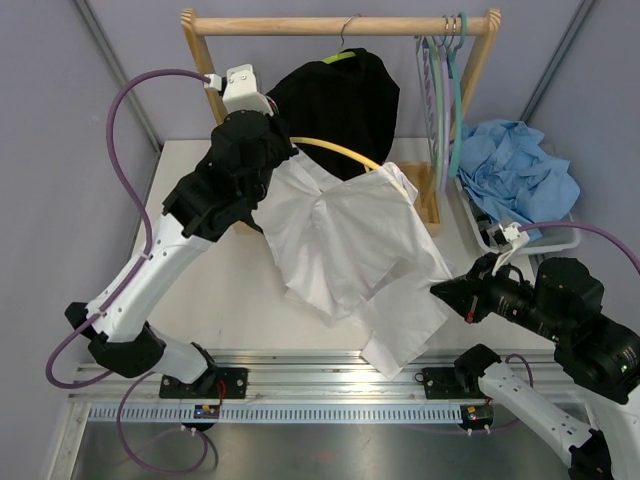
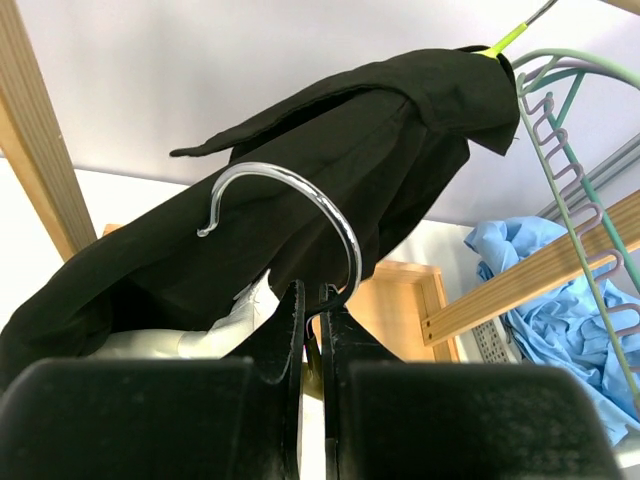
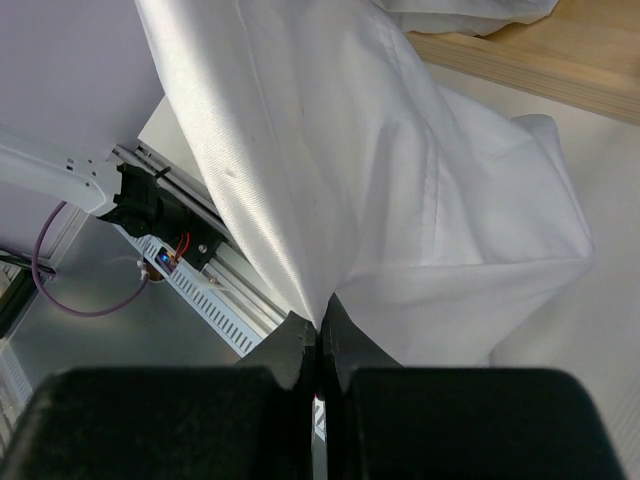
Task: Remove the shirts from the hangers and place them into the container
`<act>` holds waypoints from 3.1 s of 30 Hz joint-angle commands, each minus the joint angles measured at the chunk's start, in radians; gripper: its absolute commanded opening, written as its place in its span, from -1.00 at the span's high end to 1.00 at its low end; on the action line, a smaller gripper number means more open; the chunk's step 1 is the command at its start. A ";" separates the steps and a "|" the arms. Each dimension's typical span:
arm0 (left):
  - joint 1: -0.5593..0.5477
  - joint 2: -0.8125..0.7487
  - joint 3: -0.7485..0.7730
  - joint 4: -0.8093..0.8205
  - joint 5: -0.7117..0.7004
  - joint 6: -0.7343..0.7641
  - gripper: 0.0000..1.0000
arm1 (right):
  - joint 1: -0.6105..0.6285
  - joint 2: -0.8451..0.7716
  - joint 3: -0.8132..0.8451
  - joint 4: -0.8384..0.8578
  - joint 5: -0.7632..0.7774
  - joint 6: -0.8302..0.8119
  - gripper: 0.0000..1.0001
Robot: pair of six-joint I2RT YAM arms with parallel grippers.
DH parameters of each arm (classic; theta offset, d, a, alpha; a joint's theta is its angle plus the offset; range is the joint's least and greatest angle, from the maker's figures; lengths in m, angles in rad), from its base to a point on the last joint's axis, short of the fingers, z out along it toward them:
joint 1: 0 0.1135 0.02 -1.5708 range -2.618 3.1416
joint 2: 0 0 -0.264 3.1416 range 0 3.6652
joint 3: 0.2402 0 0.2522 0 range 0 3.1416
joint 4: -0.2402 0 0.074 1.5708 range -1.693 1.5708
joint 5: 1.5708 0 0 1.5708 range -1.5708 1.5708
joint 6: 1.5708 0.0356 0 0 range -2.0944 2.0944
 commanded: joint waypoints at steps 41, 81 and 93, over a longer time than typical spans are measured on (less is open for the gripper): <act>-0.209 -0.092 -0.314 0.113 -0.011 -0.223 1.00 | -0.001 0.042 0.033 -0.039 -0.100 -0.034 -0.33; -0.265 -0.086 -0.269 -0.026 -0.017 -0.264 1.00 | -0.001 0.028 0.025 -0.032 -0.045 -0.039 -0.57; -0.292 -0.107 -0.314 -0.009 -0.019 -0.283 1.00 | -0.001 0.067 -0.009 0.038 -0.091 -0.053 1.00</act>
